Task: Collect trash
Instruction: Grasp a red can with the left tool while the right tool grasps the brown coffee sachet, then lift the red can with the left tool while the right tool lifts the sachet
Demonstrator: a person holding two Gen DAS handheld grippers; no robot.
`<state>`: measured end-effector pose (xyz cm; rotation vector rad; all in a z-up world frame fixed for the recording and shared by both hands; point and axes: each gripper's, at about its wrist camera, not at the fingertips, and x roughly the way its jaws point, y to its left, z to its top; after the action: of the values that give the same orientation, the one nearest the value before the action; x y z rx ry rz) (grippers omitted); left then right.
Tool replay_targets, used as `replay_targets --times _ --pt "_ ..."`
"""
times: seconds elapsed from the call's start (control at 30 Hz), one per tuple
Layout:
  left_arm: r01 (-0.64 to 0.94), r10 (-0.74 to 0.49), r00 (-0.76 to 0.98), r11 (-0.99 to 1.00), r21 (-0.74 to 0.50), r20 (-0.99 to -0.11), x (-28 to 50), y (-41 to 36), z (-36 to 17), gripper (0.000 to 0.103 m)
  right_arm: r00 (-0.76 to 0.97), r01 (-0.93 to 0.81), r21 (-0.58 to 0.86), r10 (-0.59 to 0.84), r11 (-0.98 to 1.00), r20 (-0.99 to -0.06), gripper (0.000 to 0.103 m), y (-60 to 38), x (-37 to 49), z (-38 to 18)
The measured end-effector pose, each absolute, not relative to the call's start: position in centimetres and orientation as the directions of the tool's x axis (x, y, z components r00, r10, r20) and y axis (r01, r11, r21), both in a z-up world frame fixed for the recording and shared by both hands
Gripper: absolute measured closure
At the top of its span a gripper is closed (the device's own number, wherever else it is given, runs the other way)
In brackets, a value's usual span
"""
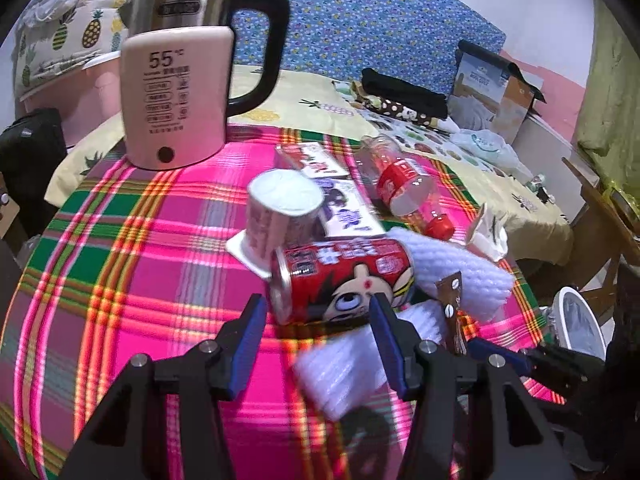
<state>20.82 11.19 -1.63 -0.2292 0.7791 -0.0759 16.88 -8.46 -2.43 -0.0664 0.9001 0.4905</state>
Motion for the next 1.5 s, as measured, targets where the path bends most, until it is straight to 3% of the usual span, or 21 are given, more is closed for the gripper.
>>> replay_targets --times 0.37,0.57,0.7,1.0,1.1,1.5 --pt "0.125 -0.308 0.682 0.943 -0.309 -0.663 18.8 8.2 -1.0 0.047 0.541 -0.376 0.168 0.363 0.911 -0.758 0.080 -13.1 14.3 -1.8" --pt "0.091 -0.196 0.728 0.978 -0.190 -0.657 18.7 8.0 0.4 0.046 0.548 -0.344 0.176 0.349 0.922 -0.760 0.080 -14.3 14.3 -1.8" --pt "0.097 -0.158 0.740 0.987 -0.129 -0.654 20.3 8.0 0.5 0.035 0.556 -0.329 0.169 0.335 0.929 -0.760 0.080 -14.5 14.5 -1.6" --pt "0.135 -0.149 0.678 0.988 -0.078 -0.720 23.2 6.4 -2.0 0.035 0.578 -0.312 0.156 0.317 0.937 -0.752 0.080 -15.4 14.4 -1.3" --pt "0.127 -0.150 0.661 0.988 -0.087 -0.735 23.2 6.2 -2.4 0.044 0.580 -0.306 0.156 0.314 0.939 -0.751 0.080 -15.6 14.4 -1.4" --pt "0.039 -0.099 0.676 0.994 -0.098 -0.730 20.2 6.8 -1.9 0.045 0.589 -0.293 0.165 0.313 0.942 -0.745 0.080 -16.4 13.6 -1.1"
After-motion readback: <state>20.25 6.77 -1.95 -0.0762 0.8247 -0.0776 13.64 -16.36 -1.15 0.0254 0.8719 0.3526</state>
